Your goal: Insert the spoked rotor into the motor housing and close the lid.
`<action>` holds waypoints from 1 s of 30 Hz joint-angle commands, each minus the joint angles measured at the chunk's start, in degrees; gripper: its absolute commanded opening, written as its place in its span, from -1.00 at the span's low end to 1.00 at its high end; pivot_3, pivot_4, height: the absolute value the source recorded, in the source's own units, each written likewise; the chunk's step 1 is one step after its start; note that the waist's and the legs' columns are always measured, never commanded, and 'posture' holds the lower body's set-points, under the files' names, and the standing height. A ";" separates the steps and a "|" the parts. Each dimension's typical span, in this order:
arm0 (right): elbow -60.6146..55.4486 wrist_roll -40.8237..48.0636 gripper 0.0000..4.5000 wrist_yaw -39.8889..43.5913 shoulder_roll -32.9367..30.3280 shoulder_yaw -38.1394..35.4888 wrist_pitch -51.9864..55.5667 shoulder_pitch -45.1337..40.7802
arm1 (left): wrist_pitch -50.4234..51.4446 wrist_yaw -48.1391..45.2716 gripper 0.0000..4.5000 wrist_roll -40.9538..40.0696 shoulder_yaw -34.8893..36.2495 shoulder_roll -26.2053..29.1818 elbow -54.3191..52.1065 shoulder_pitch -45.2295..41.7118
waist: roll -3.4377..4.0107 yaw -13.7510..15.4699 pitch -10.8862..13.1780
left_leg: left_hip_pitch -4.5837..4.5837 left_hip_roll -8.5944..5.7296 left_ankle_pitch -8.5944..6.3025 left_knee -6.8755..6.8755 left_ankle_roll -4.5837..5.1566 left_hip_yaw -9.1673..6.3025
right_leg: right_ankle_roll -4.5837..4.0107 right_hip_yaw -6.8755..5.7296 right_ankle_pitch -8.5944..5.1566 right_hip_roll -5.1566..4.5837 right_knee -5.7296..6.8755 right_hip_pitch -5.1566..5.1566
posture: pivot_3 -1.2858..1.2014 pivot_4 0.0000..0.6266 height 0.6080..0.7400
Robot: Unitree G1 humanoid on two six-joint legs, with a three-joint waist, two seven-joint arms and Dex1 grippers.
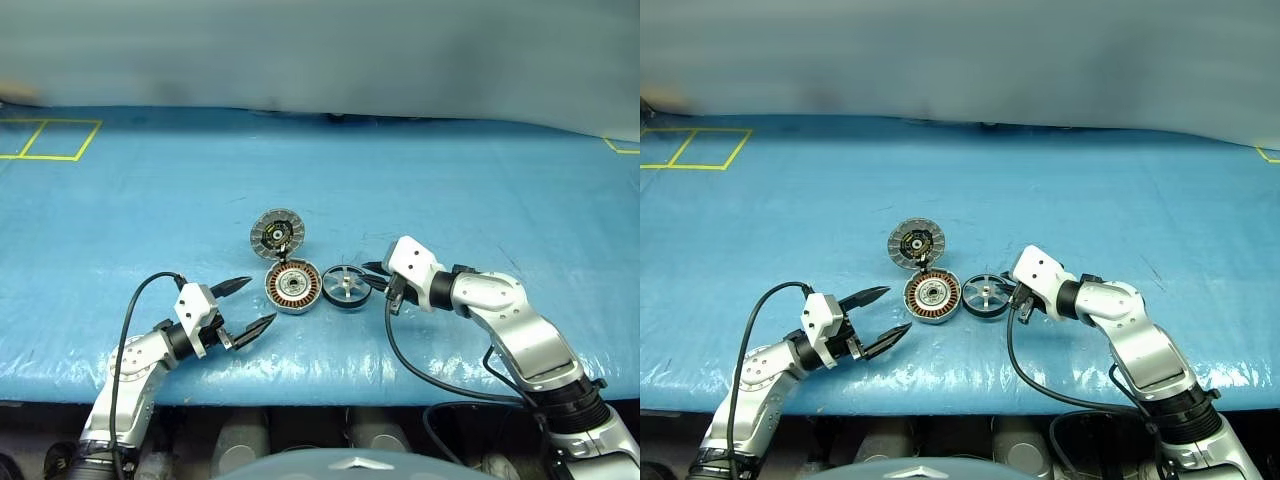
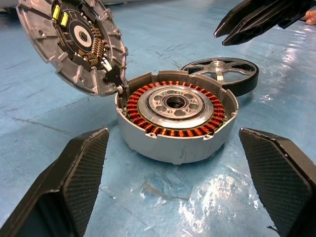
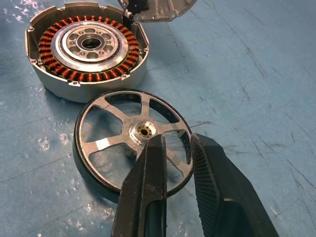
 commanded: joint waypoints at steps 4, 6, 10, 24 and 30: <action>-2.98 0.87 -0.62 0.98 -1.17 0.06 1.47 1.22 | -1.13 0.52 1.00 -0.20 0.58 -0.03 -1.21 0.76 | 0.00 0.07 0.00 | -0.01 0.01 0.00 -0.01 0.00 -0.01 | 0.00 -0.01 0.00 0.01 0.00 -0.01 | 0.03 -0.52 1.00; -3.07 1.10 -0.62 1.38 -1.36 0.18 2.02 1.64 | -1.13 0.69 1.00 -0.14 0.57 -0.04 -1.30 0.91 | 0.00 0.06 0.00 | -0.01 0.01 0.00 0.00 0.00 -0.01 | 0.00 0.00 0.00 0.01 0.01 0.00 | 0.03 -0.52 1.00; -2.90 0.86 -0.62 1.27 -1.18 0.46 2.34 2.10 | -1.01 0.94 1.00 -0.05 0.41 -0.06 -1.27 0.81 | 0.00 0.09 0.00 | -0.01 0.00 0.00 0.01 0.00 -0.01 | 0.00 0.00 0.00 0.01 0.00 0.00 | 0.03 -0.52 1.00; 1.27 2.18 -0.62 2.33 0.27 2.50 3.67 3.74 | -0.99 1.51 1.00 0.10 0.46 0.23 -1.58 0.90 | -0.01 0.09 0.00 | 0.00 0.00 0.00 0.02 0.00 -0.01 | 0.01 -0.01 0.00 0.01 0.01 0.01 | 0.03 -0.52 1.00; 1.65 5.09 -0.99 2.23 1.28 -0.43 3.16 3.98 | -0.86 1.69 1.00 -0.06 0.55 0.26 -2.04 1.35 | -0.02 0.09 -0.01 | 0.02 0.01 0.00 0.02 0.00 -0.01 | 0.01 -0.01 0.01 0.02 0.01 0.04 | 0.03 -0.52 1.00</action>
